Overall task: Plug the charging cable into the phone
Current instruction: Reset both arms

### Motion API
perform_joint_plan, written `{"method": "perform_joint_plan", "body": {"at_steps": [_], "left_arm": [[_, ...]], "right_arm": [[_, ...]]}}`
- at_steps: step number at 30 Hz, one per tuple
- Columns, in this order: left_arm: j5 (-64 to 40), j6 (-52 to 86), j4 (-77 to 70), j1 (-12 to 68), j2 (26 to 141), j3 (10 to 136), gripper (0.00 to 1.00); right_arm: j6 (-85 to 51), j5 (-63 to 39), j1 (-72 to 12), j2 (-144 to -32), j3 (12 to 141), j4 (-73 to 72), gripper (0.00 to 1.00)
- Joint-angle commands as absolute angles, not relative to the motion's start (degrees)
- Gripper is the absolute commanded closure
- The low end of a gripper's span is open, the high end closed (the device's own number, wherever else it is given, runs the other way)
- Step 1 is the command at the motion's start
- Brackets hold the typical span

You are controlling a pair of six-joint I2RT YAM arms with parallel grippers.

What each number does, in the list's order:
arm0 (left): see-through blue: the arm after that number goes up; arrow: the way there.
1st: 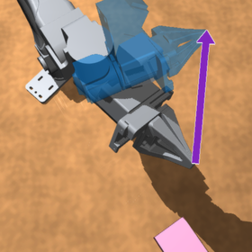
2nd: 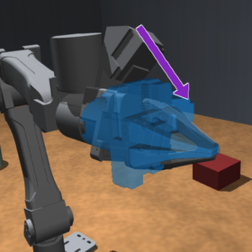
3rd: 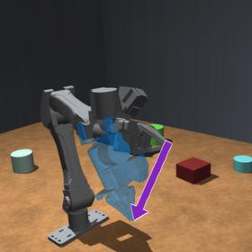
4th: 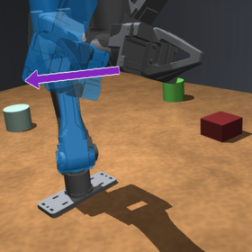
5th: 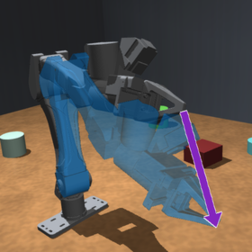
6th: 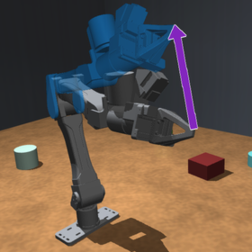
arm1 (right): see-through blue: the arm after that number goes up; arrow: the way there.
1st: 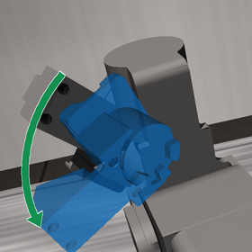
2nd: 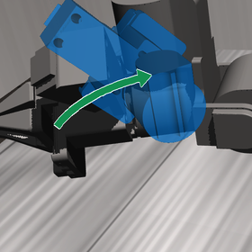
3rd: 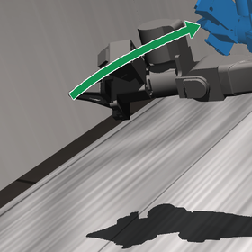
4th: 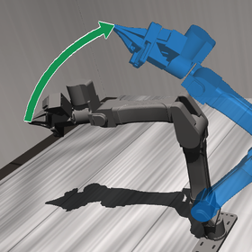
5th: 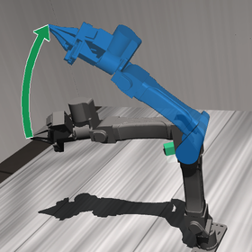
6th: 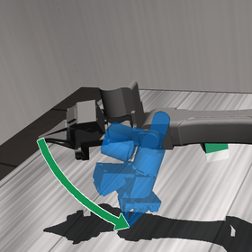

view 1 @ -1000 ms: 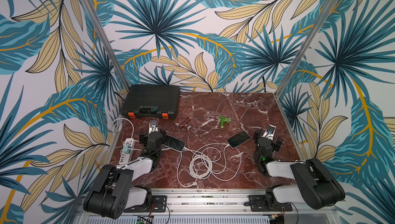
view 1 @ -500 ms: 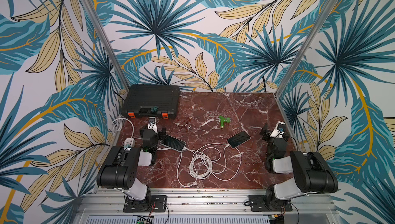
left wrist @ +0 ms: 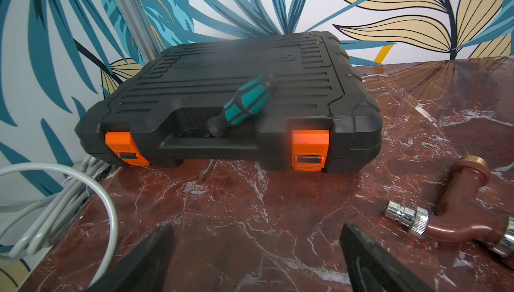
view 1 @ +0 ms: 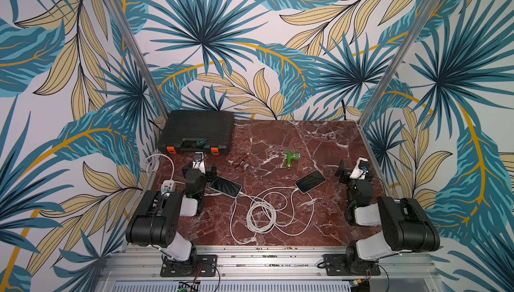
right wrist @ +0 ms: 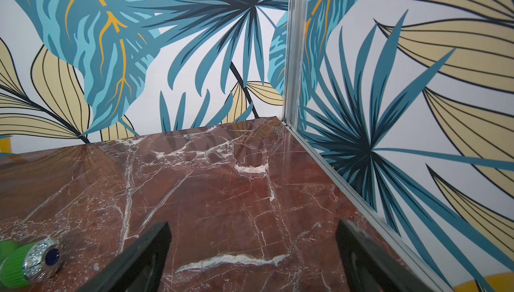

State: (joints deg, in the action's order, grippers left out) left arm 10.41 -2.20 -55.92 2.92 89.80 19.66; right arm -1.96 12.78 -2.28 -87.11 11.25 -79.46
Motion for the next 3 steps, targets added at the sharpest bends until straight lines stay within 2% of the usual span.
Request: {"method": "perform_joint_plan", "body": {"at_steps": [1,3], "left_arm": [[9.91,-2.99,-57.24,2.91,89.68,20.48,0.00],[9.89,-2.99,-57.22,2.98,89.69,20.48,0.00]], "right_arm": [[-1.47,11.45,-2.50,-87.51,11.45,-79.57,0.01],[-0.32,8.58,-2.90,-87.67,11.91,-78.76,0.01]]}}
